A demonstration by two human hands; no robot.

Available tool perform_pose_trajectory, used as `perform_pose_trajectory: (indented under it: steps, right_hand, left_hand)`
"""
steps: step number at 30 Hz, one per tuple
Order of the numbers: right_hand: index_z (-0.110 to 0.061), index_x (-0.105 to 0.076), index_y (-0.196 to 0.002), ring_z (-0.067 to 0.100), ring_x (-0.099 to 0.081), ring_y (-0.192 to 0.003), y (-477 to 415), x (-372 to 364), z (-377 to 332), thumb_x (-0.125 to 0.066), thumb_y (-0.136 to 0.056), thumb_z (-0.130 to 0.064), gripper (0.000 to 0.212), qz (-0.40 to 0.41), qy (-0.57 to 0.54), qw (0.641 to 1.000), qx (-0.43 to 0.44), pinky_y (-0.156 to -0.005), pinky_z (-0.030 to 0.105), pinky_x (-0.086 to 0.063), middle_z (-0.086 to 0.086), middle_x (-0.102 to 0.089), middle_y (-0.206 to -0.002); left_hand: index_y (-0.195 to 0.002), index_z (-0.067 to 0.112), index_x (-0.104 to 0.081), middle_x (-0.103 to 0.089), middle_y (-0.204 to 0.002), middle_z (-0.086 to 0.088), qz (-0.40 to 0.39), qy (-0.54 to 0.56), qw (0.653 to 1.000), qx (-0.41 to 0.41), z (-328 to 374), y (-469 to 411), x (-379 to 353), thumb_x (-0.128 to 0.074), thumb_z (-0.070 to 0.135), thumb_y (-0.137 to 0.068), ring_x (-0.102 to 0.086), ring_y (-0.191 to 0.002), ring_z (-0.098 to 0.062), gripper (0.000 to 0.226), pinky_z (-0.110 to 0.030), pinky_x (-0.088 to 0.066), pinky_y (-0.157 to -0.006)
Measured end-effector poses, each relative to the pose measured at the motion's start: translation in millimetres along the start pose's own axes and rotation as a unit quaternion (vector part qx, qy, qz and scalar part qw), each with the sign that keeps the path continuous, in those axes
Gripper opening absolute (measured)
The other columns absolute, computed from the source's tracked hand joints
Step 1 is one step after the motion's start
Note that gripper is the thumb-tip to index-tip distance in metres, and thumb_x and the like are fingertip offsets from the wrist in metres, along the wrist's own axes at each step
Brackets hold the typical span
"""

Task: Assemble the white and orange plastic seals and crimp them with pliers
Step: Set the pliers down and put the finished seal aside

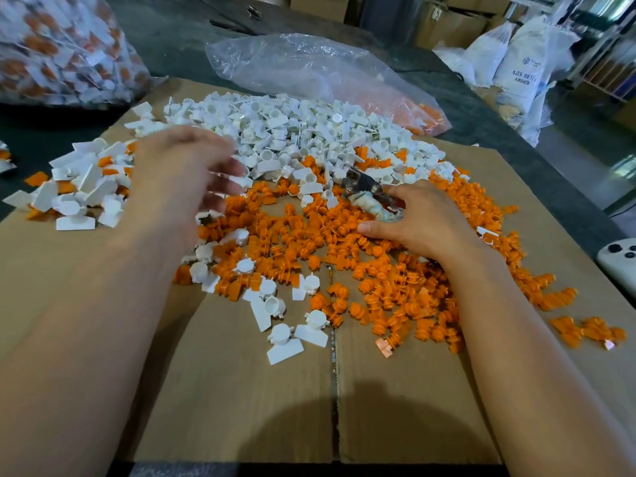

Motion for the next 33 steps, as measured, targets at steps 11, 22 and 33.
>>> perform_pose_trajectory:
  steps: [11, 22, 33]
  right_hand:
    - [-0.019, -0.04, -0.137, 0.028, -0.037, -0.124, 0, -1, 2, -0.059, -0.067, -0.068, 0.087, -0.018, -0.005, 1.0, -0.007, -0.098, 0.039, -0.034, 0.011, -0.042, -0.133]
    - [-0.031, -0.066, -0.082, -0.005, -0.055, -0.074, 41, 19, -59, -0.072, -0.075, -0.031, 0.01, -0.057, -0.244, 0.938, 0.238, -0.067, 0.011, -0.045, -0.018, -0.059, -0.079]
    - [-0.019, -0.07, -0.093, -0.014, -0.051, -0.062, 47, 0, -74, -0.071, -0.078, -0.028, 0.018, -0.163, -0.162, 0.935, 0.271, -0.06, 0.007, -0.041, -0.019, -0.054, -0.066]
  left_hand:
    - [-0.072, 0.025, -0.063, -0.061, -0.07, 0.003, -0.115, -0.319, 0.938, -0.066, -5, 8, -20, -0.072, 0.003, -0.076, -0.056, -0.049, -0.008, 0.023, -0.005, -0.039, -0.04]
    - [-0.073, 0.018, -0.066, -0.059, -0.059, 0.001, -0.142, -0.263, 0.954, -0.02, -4, 7, -23, -0.074, 0.003, -0.074, -0.05, -0.037, 0.002, 0.017, -0.008, -0.041, -0.038]
    - [-0.071, 0.02, -0.067, -0.066, -0.061, 0.004, -0.144, -0.237, 0.961, -0.016, -7, 9, -28, -0.071, 0.01, -0.077, -0.054, -0.043, 0.0, 0.013, -0.017, -0.04, -0.04]
Point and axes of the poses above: each hand's wrist, its own y-axis away from the middle knuckle, its own x-axis out of the back of the hand, z = x × y, the point moved 3 cm from there along -y, towards the middle knuckle
